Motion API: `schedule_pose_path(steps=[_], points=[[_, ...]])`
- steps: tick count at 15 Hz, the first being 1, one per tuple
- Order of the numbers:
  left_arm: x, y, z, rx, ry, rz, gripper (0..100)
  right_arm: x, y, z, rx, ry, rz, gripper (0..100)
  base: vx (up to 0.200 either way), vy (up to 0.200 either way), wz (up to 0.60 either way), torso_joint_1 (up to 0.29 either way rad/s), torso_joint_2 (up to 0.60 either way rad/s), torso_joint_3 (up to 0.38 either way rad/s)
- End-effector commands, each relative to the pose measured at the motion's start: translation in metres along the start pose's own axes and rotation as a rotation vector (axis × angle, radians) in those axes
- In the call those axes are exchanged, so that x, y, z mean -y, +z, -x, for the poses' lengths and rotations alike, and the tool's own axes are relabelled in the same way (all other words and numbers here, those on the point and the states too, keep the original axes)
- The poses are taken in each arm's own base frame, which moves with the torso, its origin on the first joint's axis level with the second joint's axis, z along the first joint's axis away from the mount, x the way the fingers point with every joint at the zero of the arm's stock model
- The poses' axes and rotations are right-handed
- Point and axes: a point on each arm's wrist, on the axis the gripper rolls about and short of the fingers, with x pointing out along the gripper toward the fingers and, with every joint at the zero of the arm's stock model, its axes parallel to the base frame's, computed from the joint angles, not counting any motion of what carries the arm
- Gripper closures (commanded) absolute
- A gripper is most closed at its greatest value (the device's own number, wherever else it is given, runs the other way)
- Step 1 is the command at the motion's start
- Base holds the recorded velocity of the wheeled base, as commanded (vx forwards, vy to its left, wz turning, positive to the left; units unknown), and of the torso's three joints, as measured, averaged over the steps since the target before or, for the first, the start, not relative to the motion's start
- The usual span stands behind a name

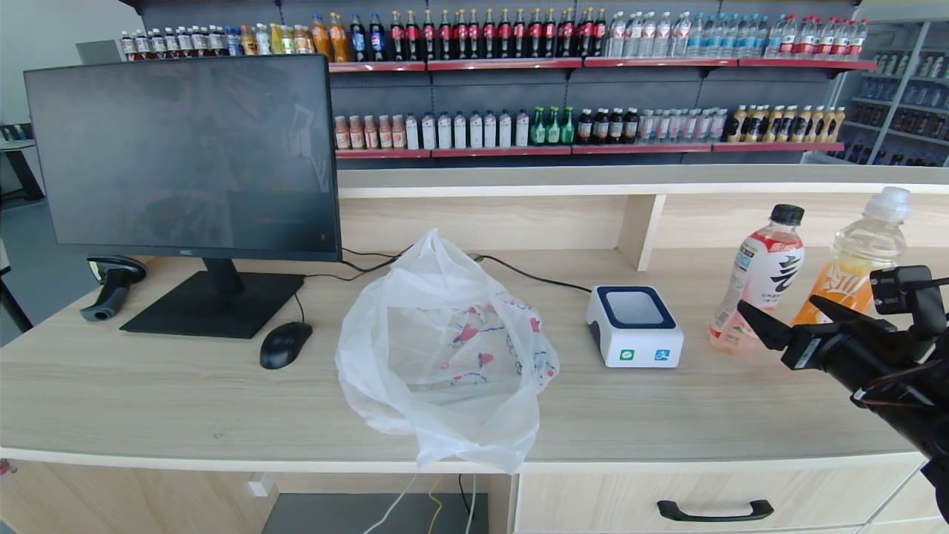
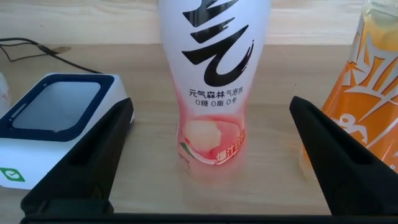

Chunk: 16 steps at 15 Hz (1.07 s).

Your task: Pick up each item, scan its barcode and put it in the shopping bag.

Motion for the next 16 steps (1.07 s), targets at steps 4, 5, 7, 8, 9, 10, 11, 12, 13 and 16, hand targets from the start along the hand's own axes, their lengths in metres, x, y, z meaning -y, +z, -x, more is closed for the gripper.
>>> schedule_pose_path(steps=[4, 5, 7, 8, 9, 10, 11, 12, 13, 16], points=[[0.0, 0.0, 0.0, 0.0, 0.001, 0.0, 0, 0.002, -0.003, -0.008, -0.001, -0.003, -0.047, 0, 0.0, 0.0, 0.0, 0.0, 0.0, 0.0], [0.0, 0.0, 0.0, 0.0, 0.001, 0.0, 0, 0.003, -0.004, -0.012, 0.0, -0.003, -0.048, 0, 0.0, 0.0, 0.0, 0.0, 0.0, 0.0], [0.0, 0.0, 0.0, 0.003, 0.001, 0.0, 0, 0.005, -0.006, -0.02, 0.005, -0.002, -0.047, 0, 0.0, 0.0, 0.0, 0.0, 0.0, 0.0], [0.0, 0.0, 0.0, 0.003, 0.002, 0.0, 0, 0.006, -0.005, -0.024, 0.015, 0.0, -0.042, 0, 0.0, 0.0, 0.0, 0.0, 0.0, 0.0], [0.0, 0.0, 0.0, 0.0, 0.002, 0.0, 0, 0.006, -0.005, -0.027, 0.02, 0.012, -0.036, 0, 0.0, 0.0, 0.0, 0.0, 0.0, 0.0], [0.0, 0.0, 0.0, 0.0, 0.001, 0.0, 0, 0.006, -0.006, -0.028, 0.018, 0.018, -0.035, 0, 0.0, 0.0, 0.0, 0.0, 0.0, 0.0], [0.0, 0.0, 0.0, 0.0, 0.002, 0.0, 0, 0.006, -0.007, -0.03, 0.017, 0.023, -0.037, 0, 0.0, 0.0, 0.0, 0.0, 0.0, 0.0], [0.0, 0.0, 0.0, 0.003, 0.002, 0.0, 0, 0.007, -0.009, -0.031, 0.014, 0.023, -0.037, 0, 0.0, 0.0, 0.0, 0.0, 0.0, 0.0], [0.0, 0.0, 0.0, 0.003, 0.001, 0.0, 0, 0.007, -0.011, -0.033, 0.008, 0.023, -0.039, 0, 0.0, 0.0, 0.0, 0.0, 0.0, 0.0], [0.0, 0.0, 0.0, 0.0, 0.002, 0.0, 0, 0.009, -0.013, -0.042, 0.015, 0.023, -0.039, 0, 0.0, 0.0, 0.0, 0.0, 0.0, 0.0]])
